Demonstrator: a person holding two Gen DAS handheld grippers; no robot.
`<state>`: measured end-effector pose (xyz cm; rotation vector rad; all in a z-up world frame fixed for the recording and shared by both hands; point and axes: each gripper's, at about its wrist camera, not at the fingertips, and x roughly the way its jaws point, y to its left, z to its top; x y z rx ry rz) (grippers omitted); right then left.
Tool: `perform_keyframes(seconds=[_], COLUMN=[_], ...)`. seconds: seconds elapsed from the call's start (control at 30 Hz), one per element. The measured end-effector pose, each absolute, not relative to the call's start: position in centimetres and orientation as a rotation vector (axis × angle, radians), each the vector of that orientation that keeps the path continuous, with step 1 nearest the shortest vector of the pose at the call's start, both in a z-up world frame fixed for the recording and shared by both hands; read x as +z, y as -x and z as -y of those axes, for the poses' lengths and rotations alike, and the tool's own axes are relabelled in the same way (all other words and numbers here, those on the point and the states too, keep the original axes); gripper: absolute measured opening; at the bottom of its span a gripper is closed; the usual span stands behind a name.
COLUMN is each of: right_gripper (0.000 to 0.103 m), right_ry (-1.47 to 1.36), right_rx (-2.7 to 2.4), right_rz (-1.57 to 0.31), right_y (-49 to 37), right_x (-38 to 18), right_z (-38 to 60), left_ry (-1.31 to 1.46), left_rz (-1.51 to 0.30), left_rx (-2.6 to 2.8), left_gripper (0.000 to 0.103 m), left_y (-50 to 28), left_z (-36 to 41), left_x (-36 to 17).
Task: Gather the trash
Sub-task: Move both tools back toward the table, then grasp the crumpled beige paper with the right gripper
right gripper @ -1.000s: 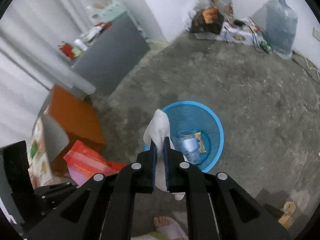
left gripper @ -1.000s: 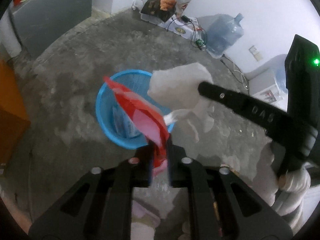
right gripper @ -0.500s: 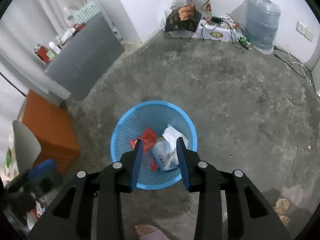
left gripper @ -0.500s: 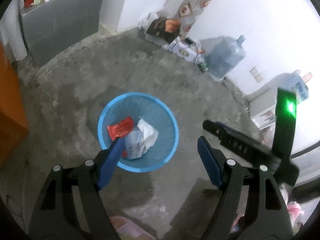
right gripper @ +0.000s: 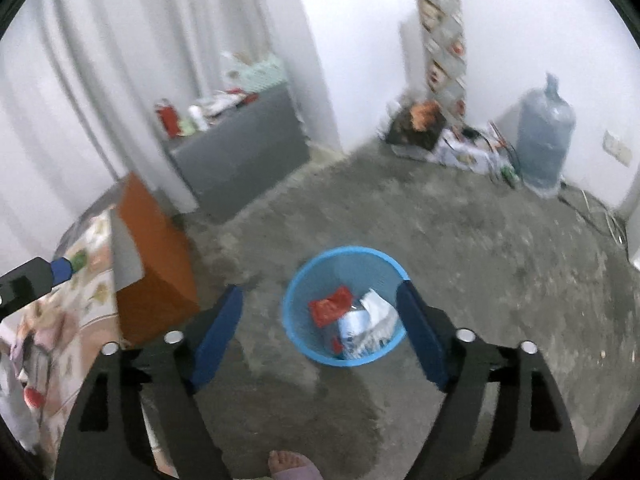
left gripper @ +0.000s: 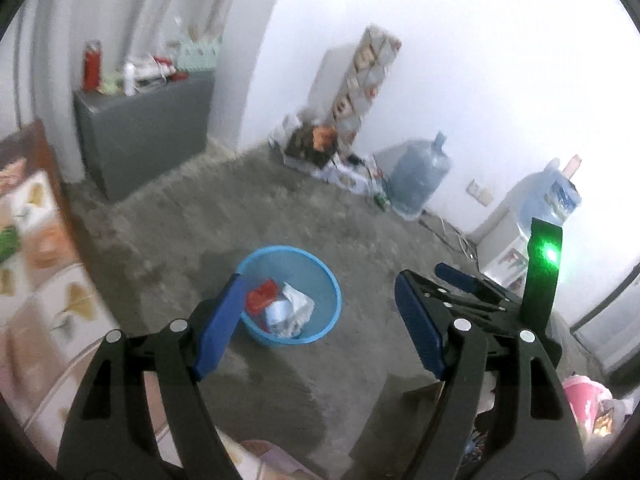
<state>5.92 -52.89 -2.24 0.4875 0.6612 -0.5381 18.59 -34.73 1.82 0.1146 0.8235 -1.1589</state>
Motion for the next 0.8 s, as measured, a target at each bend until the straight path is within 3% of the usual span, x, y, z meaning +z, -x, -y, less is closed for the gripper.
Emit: perform_keyframes(seconds=[0.23,0.63,0.8], right_gripper=[0.091,0.091,0.091], right_ry=[-0.47,-0.368,-0.3], right_rx=[-0.369,-0.052,0.098], right_rz=[-0.579,-0.591,-0.647], right_y=[-5.7,-12.4,-17.0], right_x=[2.2,5.6,5.9], right_z=[48.0,37.2,31.9], left_ry=[-0.025,0.181,0.193], left_rz=[-0.745,-0.706,-0.719], left_rx=[-1.035,-0.738,-0.677], left_gripper=[0.077,0.077,0.077], left_y=[-17.8,-18.6,-18.9], left_z=[23.6,5.9,2.5], left_x=[4.3,4.4,3.1])
